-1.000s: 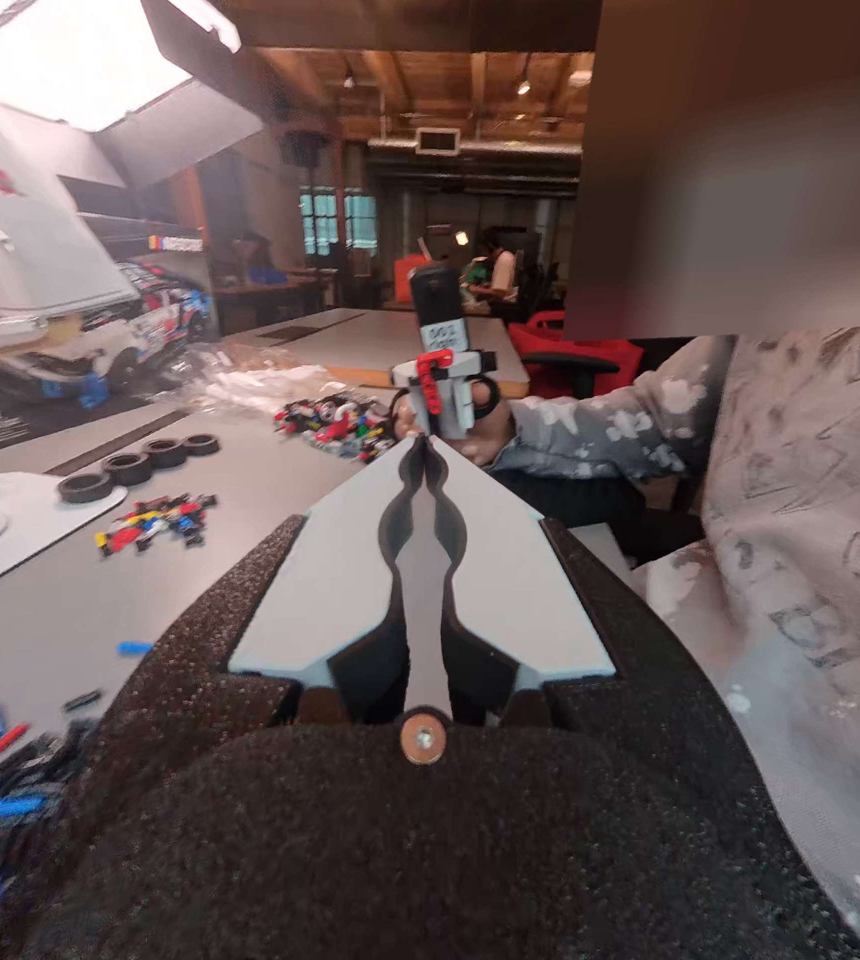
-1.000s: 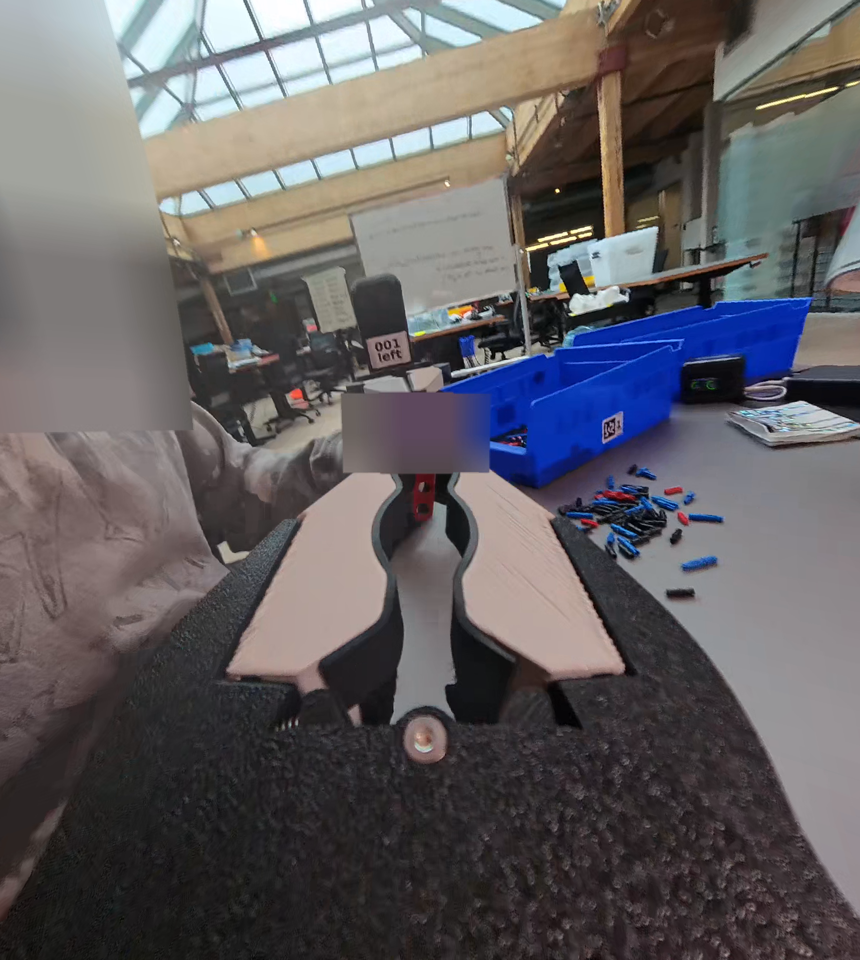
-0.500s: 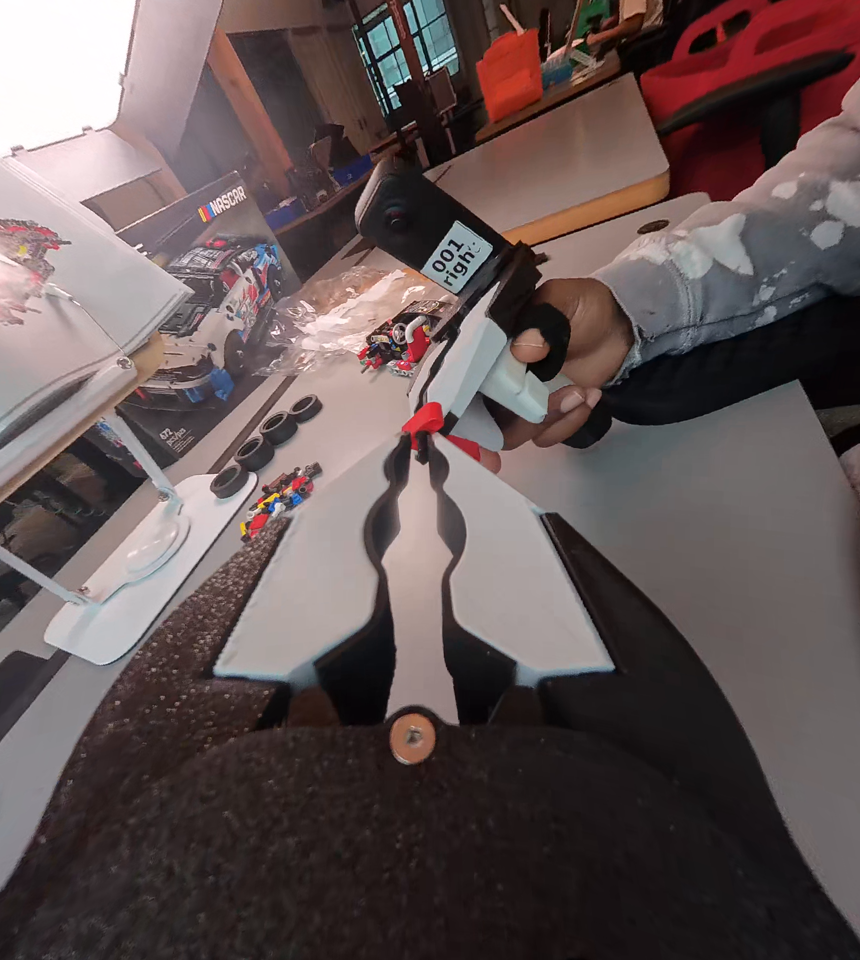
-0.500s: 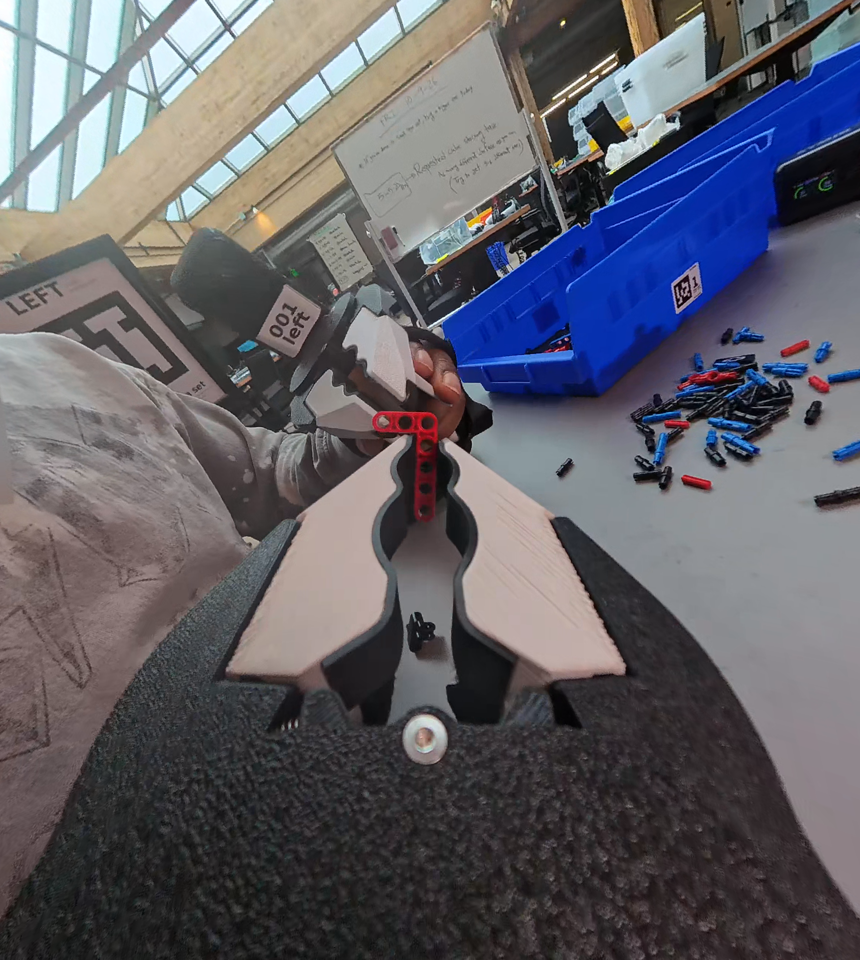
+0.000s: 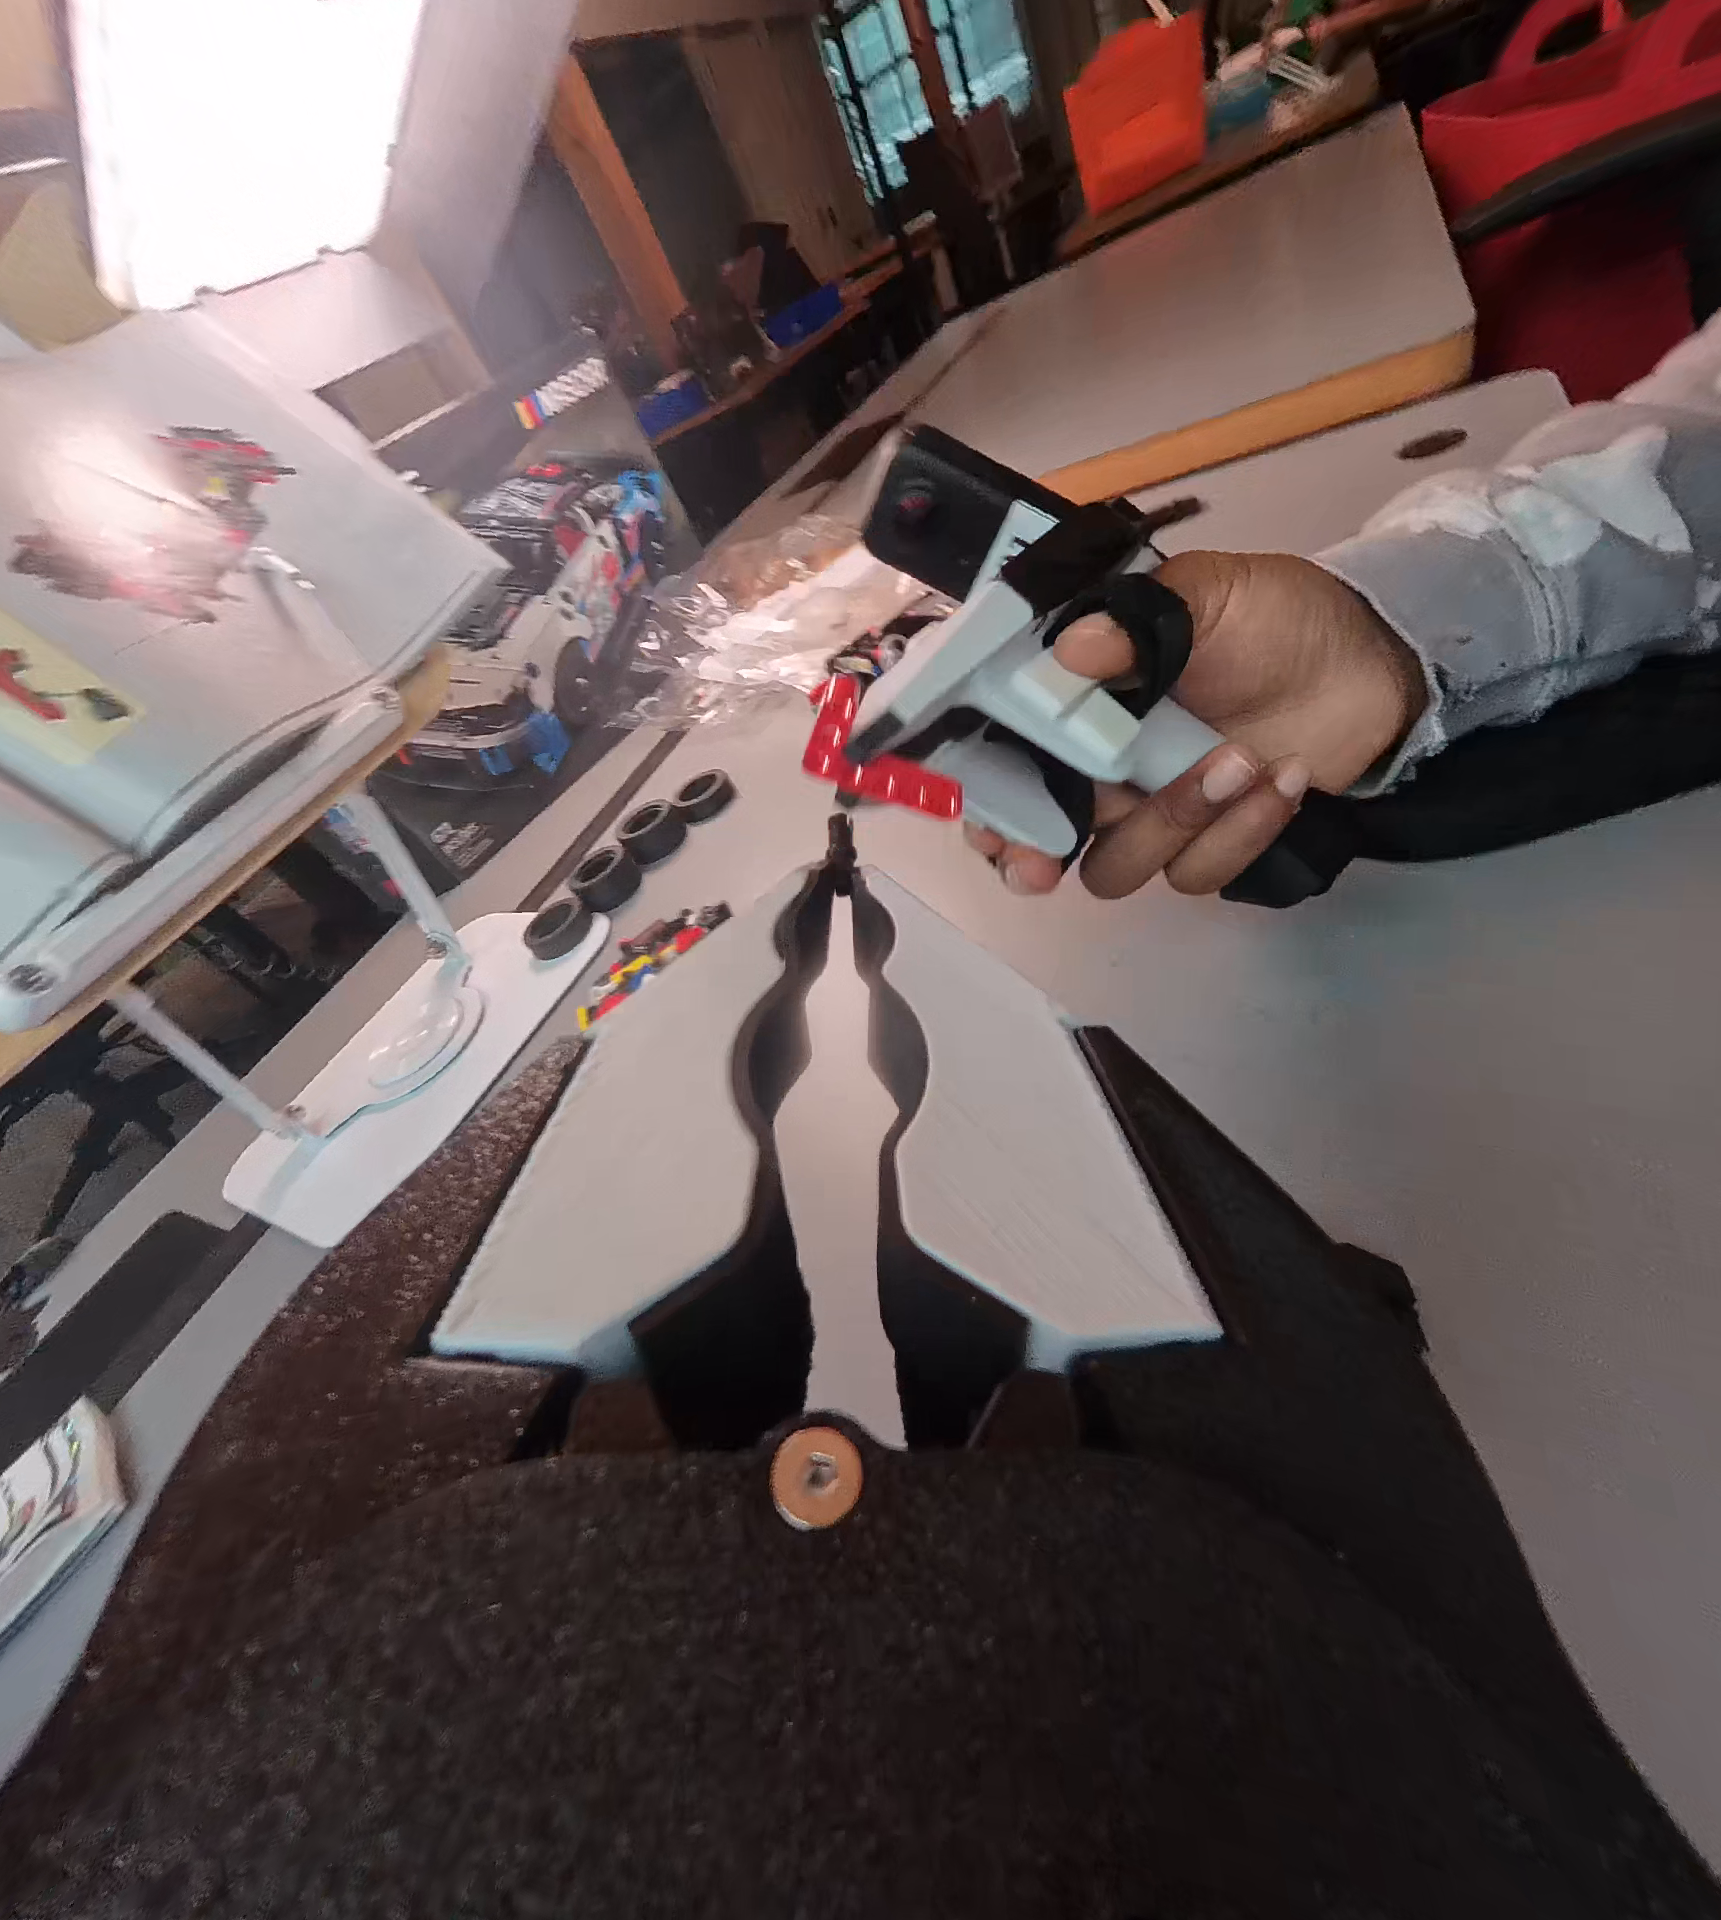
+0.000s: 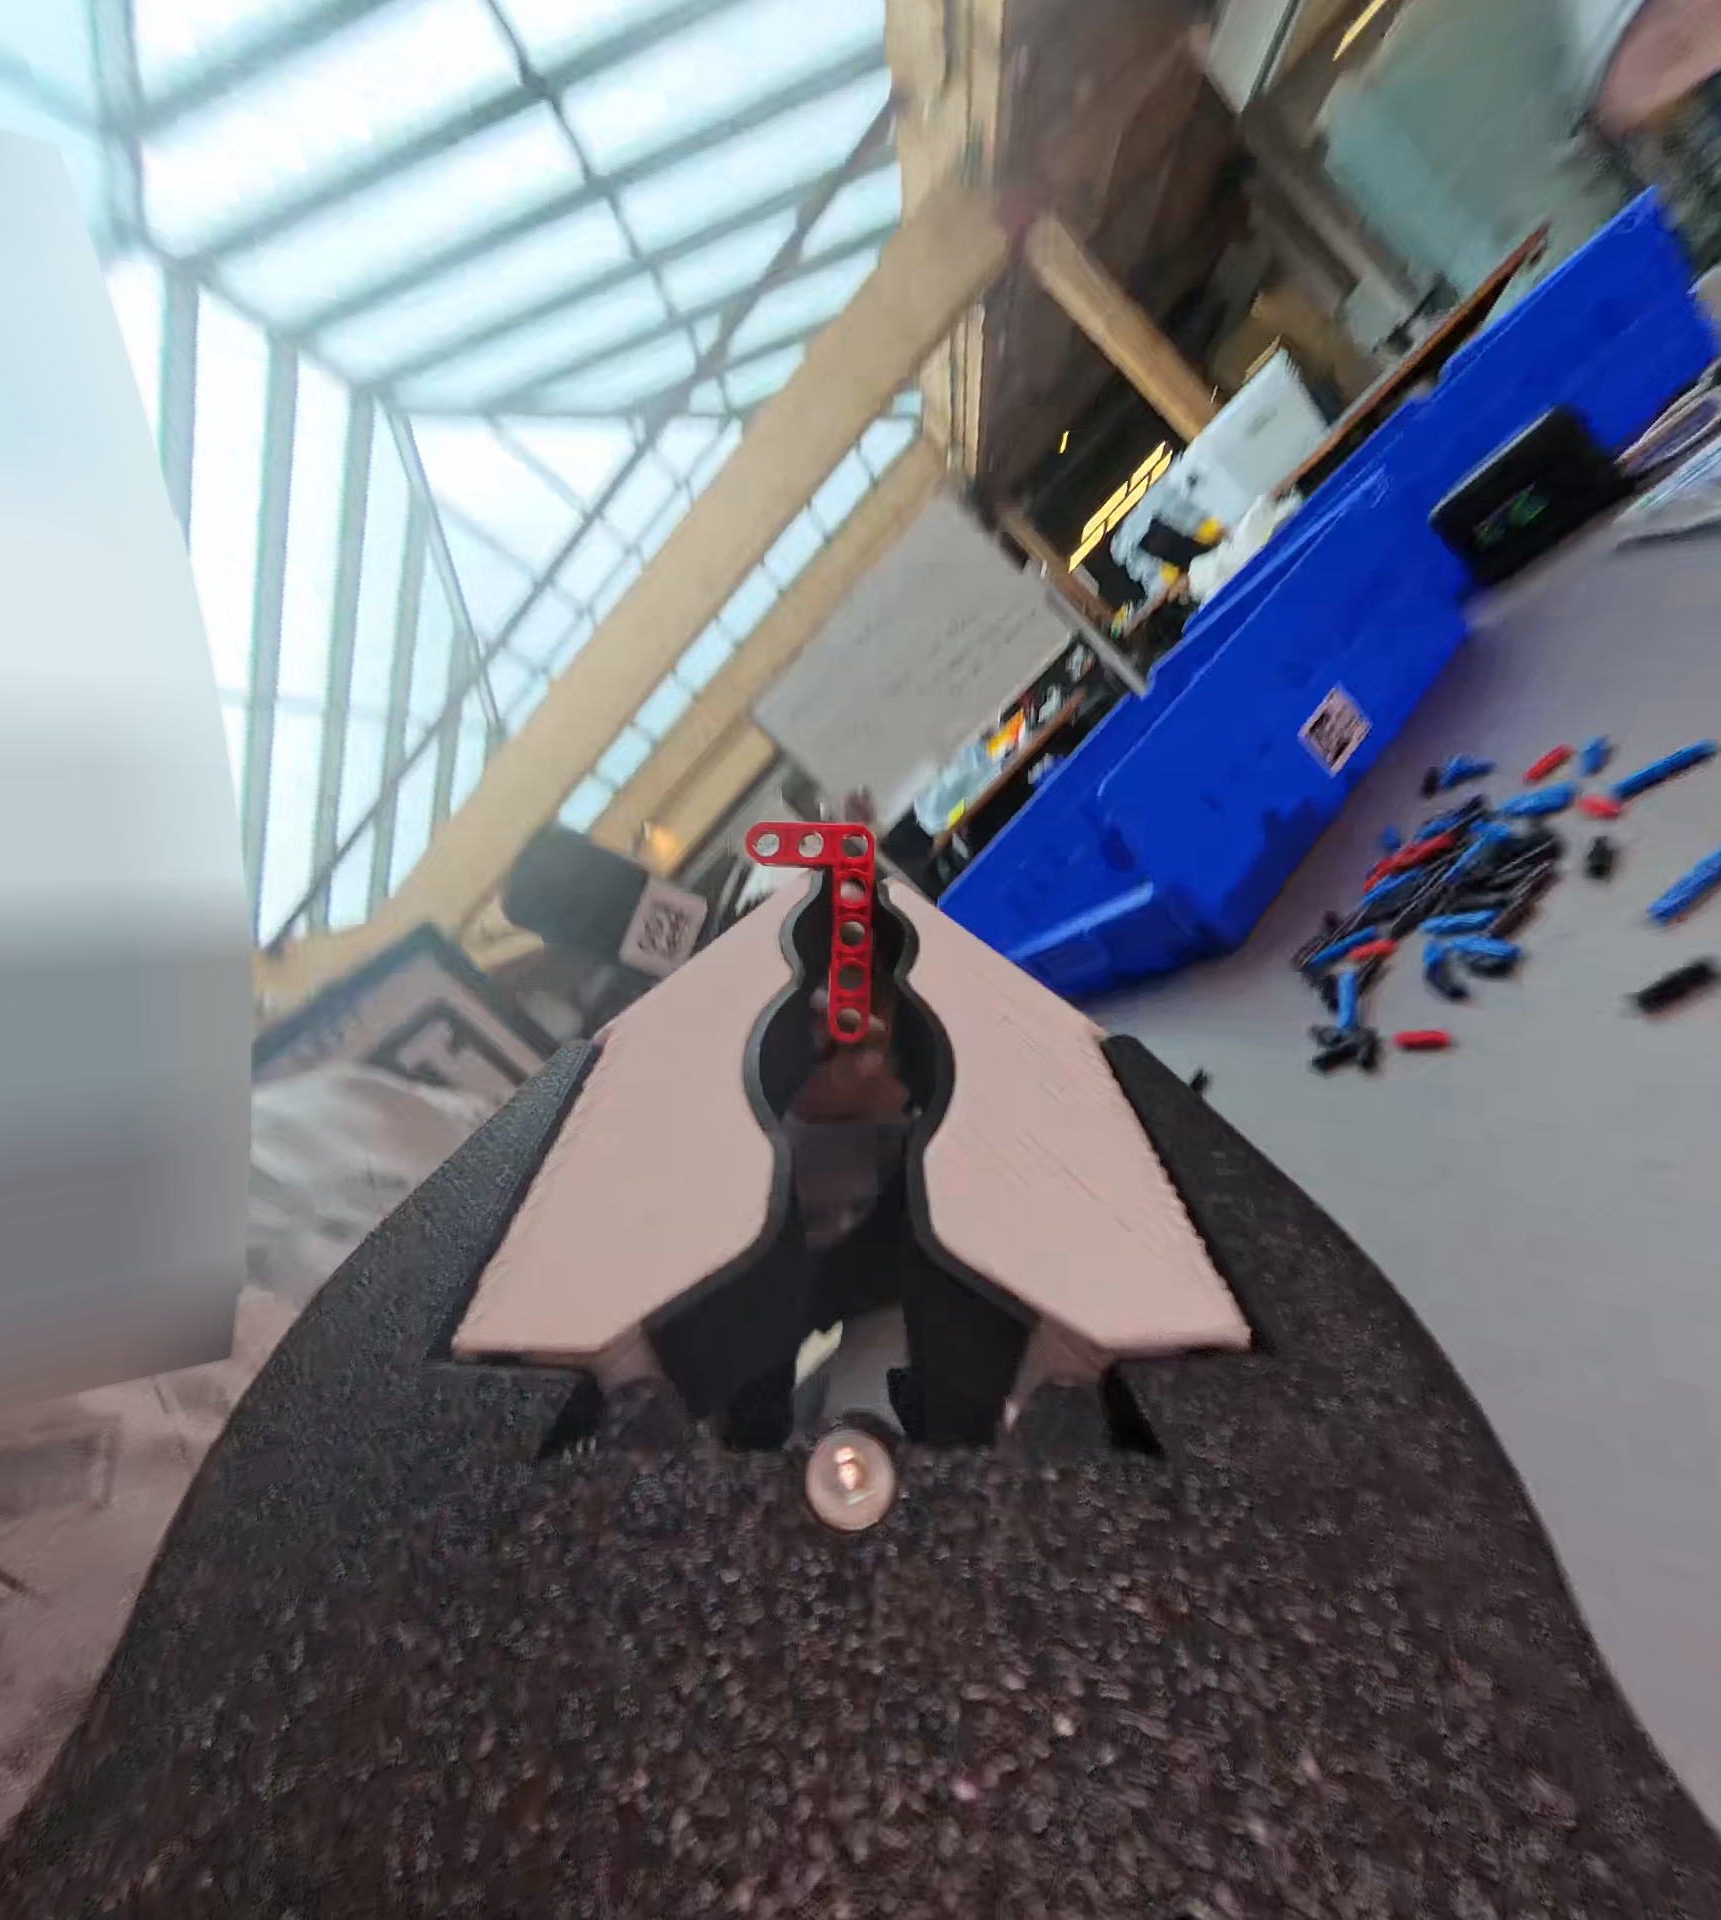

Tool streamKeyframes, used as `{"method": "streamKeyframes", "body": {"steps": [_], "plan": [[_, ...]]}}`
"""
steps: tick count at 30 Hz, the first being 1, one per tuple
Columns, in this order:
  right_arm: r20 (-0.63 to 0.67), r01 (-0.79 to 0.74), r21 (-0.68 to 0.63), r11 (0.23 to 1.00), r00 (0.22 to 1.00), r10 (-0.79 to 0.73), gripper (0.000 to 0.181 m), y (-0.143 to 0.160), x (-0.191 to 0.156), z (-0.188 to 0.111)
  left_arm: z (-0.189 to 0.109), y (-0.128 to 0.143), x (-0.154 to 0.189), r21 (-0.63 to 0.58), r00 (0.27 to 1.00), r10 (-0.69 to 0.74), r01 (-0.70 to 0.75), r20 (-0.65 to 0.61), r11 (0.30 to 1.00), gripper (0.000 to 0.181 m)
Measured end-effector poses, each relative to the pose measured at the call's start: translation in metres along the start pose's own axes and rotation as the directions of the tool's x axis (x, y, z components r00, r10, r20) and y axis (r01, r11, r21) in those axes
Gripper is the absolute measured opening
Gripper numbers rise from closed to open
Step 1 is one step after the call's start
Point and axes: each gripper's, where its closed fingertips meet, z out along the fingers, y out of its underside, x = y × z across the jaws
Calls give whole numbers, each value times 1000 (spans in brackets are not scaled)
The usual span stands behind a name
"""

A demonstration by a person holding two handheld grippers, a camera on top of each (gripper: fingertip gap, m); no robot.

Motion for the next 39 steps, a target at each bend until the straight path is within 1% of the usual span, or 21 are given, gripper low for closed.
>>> {"method": "streamKeyframes", "body": {"steps": [1,2,3,5,7,9,12,15,18,21,22,24,25,26,28,31,32,34,35,37,39], "plan": [[-42,27,79,997,999,-23,5,-24,7,-18,-11,0,-13,19,998,-55,55,29,998,1],[-105,132,60,989,987,-125,4,-32,9,-29,-19,8,-25,4,993,-102,102,59,995,1],[-130,201,8,980,971,-198,6,-29,6,-30,-21,22,-33,-44,988,-123,127,90,991,1],[-154,274,-66,959,947,-282,6,-17,7,-22,-17,61,-50,-206,975,-147,181,168,962,2],[-172,282,-125,951,938,-301,6,-5,15,-14,-14,104,-70,-408,961,-111,210,255,888,4],[-181,300,-164,940,927,-327,6,-2,19,-12,-15,138,-81,-554,954,-72,229,290,801,3],[-199,289,-183,940,925,-323,6,1,27,-14,-14,167,-86,-626,941,-82,282,328,727,3],[-215,261,-192,946,929,-300,6,7,32,-16,-15,178,-87,-641,935,-73,294,348,708,4],[-221,254,-200,946,929,-296,7,10,35,-15,-13,170,-90,-586,923,-105,319,369,745,18],[-230,276,-229,934,917,-327,7,14,38,-12,-1,141,-79,-449,925,-223,348,309,823,29],[-234,291,-245,925,908,-348,7,16,39,-11,5,126,-70,-389,927,-280,361,252,847,30],[-244,344,-296,891,875,-419,7,23,41,-9,15,88,-41,-256,920,-389,388,47,885,32],[-248,394,-336,856,839,-483,7,27,43,-7,18,70,-26,-199,901,-430,412,-55,889,28],[-249,453,-386,803,787,-564,6,31,46,-6,19,56,-14,-155,874,-466,446,-135,881,27],[-233,568,-475,672,655,-718,7,37,49,-3,23,42,3,-142,806,-546,528,-229,837,24],[-184,665,-554,501,489,-853,7,46,49,3,30,43,13,-185,717,-652,625,-246,758,24],[-168,679,-571,461,453,-876,7,49,49,5,32,46,14,-201,696,-679,648,-234,735,23],[-168,677,-612,409,394,-904,7,52,54,6,35,52,14,-227,654,-725,689,-215,689,13],[-169,675,-622,397,379,-910,7,52,55,6,35,56,13,-245,647,-737,696,-193,675,10],[-203,687,-579,439,400,-894,10,46,50,9,32,56,7,-240,700,-695,655,-164,717,5],[-216,669,-542,509,475,-853,33,39,42,9,22,47,-11,-194,774,-622,597,-115,778,5]]}}
